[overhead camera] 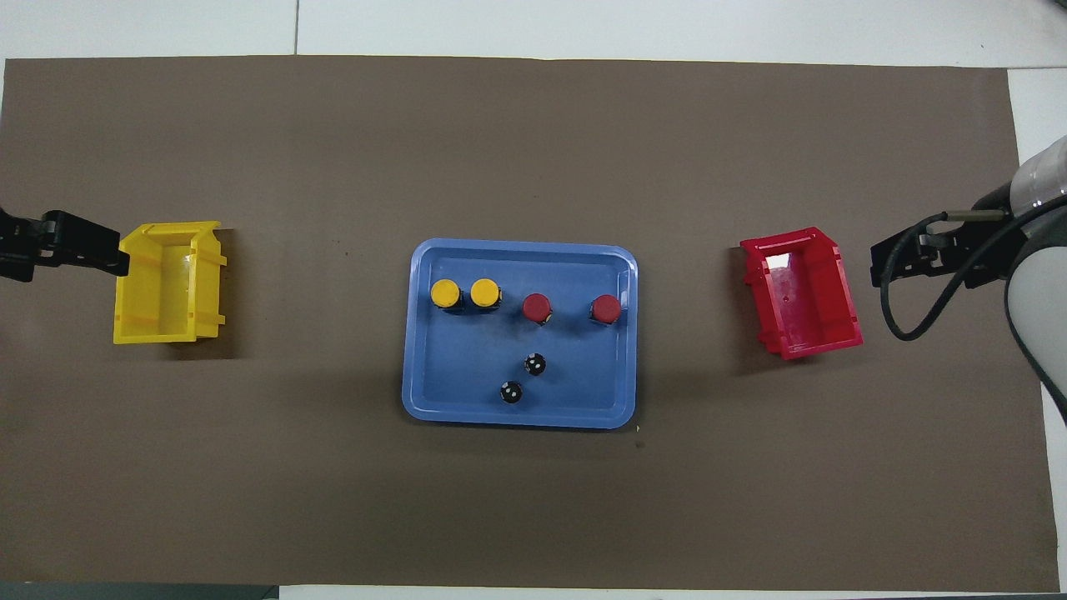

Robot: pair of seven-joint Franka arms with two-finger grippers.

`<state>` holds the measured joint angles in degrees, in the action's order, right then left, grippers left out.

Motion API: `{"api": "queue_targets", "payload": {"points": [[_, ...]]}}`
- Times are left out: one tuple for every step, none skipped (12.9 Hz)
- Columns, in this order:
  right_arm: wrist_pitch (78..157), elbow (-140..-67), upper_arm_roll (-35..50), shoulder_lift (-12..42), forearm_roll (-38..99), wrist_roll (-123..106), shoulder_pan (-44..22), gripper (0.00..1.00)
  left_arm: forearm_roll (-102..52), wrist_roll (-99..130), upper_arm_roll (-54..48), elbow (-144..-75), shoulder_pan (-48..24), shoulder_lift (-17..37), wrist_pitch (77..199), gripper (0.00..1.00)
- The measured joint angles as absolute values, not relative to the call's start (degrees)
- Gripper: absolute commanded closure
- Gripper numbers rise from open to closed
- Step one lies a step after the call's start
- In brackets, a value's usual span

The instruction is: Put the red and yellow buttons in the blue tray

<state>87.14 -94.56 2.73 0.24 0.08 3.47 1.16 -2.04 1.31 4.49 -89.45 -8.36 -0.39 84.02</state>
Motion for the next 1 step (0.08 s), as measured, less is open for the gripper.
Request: {"api": "queue_targets", "payload": {"points": [[87.2, -94.6, 2.7, -0.1, 0.1, 3.3, 1.2, 0.0, -2.0, 1.1, 4.5, -89.0, -8.2, -0.3, 83.5, 0.0]]}}
